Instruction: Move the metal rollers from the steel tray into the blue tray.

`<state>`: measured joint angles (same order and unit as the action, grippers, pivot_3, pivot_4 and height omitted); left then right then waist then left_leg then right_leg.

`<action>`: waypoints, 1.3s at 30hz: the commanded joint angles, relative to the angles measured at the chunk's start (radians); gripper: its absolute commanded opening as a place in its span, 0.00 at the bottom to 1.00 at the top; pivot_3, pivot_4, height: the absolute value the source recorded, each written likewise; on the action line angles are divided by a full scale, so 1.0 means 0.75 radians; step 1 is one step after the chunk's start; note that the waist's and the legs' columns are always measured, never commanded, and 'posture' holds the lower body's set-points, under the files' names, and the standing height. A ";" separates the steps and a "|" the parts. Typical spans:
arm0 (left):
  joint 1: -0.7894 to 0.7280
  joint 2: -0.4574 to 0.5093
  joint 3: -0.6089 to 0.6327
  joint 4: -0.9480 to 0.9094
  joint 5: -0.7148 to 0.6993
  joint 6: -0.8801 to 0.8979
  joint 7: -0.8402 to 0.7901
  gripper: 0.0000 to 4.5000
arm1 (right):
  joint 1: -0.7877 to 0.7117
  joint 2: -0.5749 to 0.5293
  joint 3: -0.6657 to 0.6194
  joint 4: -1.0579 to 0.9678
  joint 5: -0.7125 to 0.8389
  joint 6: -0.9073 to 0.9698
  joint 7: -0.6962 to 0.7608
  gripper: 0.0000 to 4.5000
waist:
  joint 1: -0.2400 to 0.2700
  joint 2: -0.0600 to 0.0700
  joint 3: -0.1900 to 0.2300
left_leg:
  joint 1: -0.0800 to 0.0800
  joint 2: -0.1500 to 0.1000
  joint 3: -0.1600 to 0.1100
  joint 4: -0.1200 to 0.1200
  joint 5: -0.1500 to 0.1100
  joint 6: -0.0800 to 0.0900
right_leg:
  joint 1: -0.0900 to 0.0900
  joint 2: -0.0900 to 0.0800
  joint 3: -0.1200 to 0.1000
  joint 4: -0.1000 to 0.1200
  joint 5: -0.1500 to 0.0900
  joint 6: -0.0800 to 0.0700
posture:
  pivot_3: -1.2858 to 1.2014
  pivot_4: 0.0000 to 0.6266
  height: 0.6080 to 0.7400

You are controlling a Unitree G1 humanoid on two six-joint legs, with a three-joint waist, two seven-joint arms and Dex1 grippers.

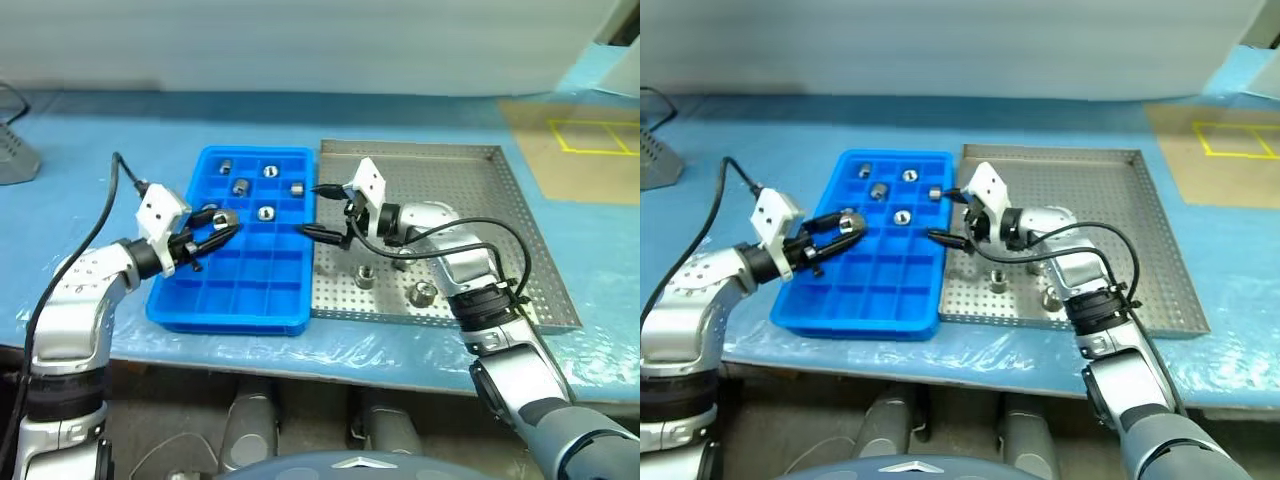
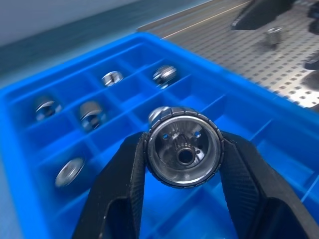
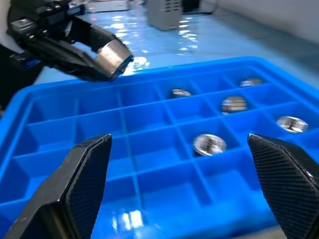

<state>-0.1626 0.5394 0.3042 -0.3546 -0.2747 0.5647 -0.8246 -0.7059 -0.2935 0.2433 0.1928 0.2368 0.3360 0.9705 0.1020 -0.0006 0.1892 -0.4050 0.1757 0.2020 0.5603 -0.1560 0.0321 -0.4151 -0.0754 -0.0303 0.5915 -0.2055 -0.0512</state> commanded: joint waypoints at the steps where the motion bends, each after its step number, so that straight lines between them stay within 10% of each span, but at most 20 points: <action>1: 0.095 -0.027 0.108 -0.208 -0.060 0.092 0.158 0.46 | -0.051 0.039 0.027 0.067 -0.003 -0.073 0.072 1.00 | 0.018 0.000 0.000 | -0.001 -0.001 0.000 0.000 0.000 0.000 | -0.001 0.000 0.000 0.000 0.000 0.000 | 0.64 0.24 1.00; 39: 0.137 0.113 -0.083 0.040 -0.015 0.002 0.307 0.46 | 0.032 0.033 0.031 0.036 -0.062 -0.095 0.032 1.00 | 0.062 -0.002 0.000 | 0.001 -0.001 -0.002 0.000 0.007 -0.010 | -0.011 0.001 0.004 0.021 -0.004 0.003 | 0.61 0.24 1.00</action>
<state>-0.0634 0.6011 0.2218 -0.3144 -0.2979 0.5901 -0.5941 -0.6778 -0.2723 0.2779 0.2621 0.1826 0.2752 0.9967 0.1484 -0.0020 0.1889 -0.4042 0.1750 0.2002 0.5605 -0.1511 0.0247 -0.4237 -0.0746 -0.0272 0.6072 -0.2086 -0.0489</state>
